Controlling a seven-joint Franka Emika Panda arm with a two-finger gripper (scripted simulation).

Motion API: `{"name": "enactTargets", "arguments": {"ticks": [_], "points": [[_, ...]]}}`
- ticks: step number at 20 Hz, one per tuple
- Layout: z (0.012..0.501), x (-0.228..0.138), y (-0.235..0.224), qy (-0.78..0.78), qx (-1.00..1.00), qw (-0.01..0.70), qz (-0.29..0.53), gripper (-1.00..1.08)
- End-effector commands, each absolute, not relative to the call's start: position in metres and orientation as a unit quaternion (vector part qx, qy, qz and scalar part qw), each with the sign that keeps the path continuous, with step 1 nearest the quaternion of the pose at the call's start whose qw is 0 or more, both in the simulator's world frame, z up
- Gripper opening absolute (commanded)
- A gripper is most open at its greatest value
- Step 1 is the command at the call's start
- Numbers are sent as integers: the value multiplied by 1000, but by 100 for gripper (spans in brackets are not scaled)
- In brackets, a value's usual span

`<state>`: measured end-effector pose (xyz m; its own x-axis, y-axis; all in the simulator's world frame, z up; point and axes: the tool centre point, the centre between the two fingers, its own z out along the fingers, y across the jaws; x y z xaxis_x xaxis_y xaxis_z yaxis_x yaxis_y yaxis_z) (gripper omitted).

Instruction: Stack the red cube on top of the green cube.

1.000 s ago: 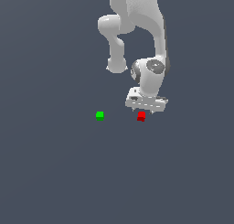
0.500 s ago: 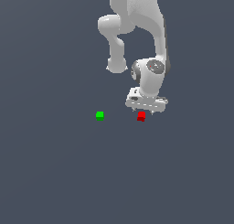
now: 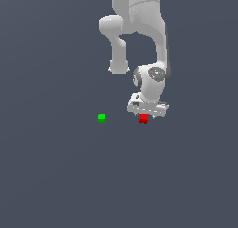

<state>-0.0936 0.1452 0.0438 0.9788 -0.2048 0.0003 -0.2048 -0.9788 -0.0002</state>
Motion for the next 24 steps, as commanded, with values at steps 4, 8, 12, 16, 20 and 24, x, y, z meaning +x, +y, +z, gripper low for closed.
{"name": "enactTargets", "arguments": {"ticks": [4, 8, 12, 16, 20, 24], "points": [[24, -94, 145, 103, -995, 0, 0, 100], [20, -93, 145, 103, -995, 0, 0, 100], [20, -93, 145, 103, -995, 0, 0, -100], [20, -93, 145, 103, -995, 0, 0, -100], [21, -93, 145, 103, -995, 0, 0, -100], [27, -93, 145, 103, -995, 0, 0, -100]]}}
